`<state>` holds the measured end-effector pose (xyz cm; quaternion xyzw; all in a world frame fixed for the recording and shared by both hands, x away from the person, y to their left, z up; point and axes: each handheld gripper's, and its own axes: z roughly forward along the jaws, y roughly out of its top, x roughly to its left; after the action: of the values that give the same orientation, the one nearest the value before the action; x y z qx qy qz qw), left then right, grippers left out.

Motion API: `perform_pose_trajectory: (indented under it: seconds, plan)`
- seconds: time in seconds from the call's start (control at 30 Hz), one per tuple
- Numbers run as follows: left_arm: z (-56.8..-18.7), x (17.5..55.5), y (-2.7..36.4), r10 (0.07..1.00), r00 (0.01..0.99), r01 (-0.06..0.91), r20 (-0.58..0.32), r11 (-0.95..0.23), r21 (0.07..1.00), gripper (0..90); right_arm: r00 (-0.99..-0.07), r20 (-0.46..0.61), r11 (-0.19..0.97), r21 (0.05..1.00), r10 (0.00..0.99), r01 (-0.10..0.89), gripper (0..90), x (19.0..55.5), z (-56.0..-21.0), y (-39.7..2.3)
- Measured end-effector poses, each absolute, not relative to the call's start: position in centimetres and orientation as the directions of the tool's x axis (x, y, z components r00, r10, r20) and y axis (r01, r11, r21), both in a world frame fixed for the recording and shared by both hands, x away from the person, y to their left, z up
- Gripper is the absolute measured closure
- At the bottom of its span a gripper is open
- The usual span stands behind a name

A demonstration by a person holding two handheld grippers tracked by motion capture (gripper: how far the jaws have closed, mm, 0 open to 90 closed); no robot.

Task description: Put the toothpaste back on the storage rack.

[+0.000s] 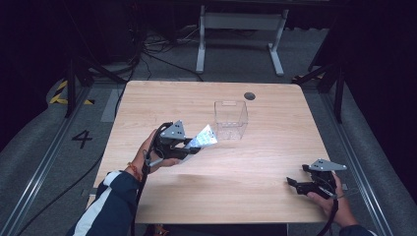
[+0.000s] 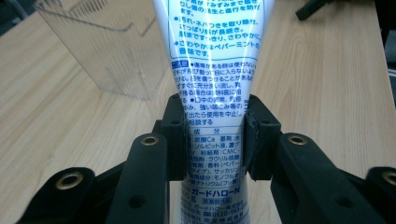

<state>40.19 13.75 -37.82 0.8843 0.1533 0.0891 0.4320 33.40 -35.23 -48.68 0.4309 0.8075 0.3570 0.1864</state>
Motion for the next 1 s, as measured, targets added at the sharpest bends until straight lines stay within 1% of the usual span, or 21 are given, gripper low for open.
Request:
perform_pose_trajectory:
  seconds: [0.2,0.43,0.73,0.93,1.0]
  plan:
    - [-37.3,40.7,13.5,0.377,0.926,0.208,0.007,-0.528,0.823,67.8,-0.559,0.006,0.374,0.737,0.829,0.562,14.7,33.4,-48.7,-35.2]
    - [-36.2,41.3,12.7,0.379,0.925,0.179,0.029,-0.501,0.847,68.0,-0.559,0.007,0.374,0.737,0.829,0.563,14.7,33.4,-48.7,-35.2]
    - [-35.4,42.5,11.5,0.381,0.924,0.178,0.006,-0.446,0.877,68.3,-0.560,0.006,0.375,0.737,0.829,0.562,14.7,33.4,-48.7,-35.2]
    - [-33.9,43.3,11.0,0.380,0.925,0.149,0.021,-0.412,0.899,68.4,-0.558,0.007,0.373,0.736,0.830,0.565,14.7,33.4,-48.7,-35.3]
    - [-33.5,43.6,10.8,0.384,0.923,0.150,0.013,-0.393,0.907,68.5,-0.558,0.007,0.374,0.736,0.830,0.564,14.7,33.4,-48.7,-35.3]
